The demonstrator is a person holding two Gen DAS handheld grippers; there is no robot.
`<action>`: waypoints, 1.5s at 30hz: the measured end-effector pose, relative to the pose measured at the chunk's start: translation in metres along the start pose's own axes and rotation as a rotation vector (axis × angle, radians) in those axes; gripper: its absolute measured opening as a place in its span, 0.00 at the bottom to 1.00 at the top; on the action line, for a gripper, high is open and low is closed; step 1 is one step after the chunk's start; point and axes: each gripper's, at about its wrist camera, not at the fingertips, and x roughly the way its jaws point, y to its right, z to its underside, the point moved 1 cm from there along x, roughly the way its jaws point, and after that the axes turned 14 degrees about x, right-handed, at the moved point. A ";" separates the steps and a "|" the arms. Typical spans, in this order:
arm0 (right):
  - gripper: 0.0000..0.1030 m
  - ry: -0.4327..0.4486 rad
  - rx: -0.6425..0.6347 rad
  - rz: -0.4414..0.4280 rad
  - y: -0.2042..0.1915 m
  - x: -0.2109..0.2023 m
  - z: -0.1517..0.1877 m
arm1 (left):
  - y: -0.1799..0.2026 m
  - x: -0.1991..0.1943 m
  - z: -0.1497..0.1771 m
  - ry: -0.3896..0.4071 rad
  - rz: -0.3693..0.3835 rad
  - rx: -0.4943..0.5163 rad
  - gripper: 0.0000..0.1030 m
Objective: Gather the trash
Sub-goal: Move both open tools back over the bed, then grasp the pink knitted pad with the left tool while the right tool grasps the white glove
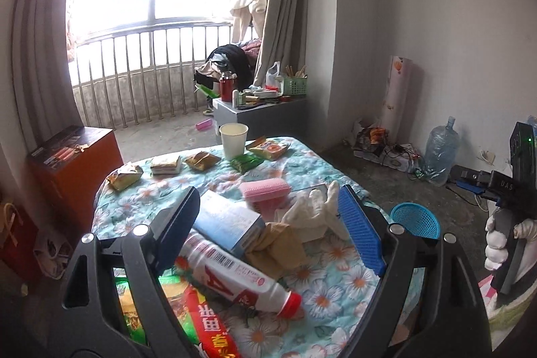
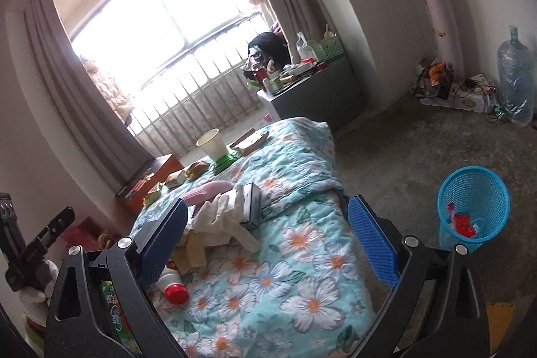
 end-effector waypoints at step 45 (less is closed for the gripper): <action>0.67 -0.354 0.046 -0.043 -0.005 0.137 0.048 | -0.055 0.121 -0.004 -0.246 0.222 -0.127 0.75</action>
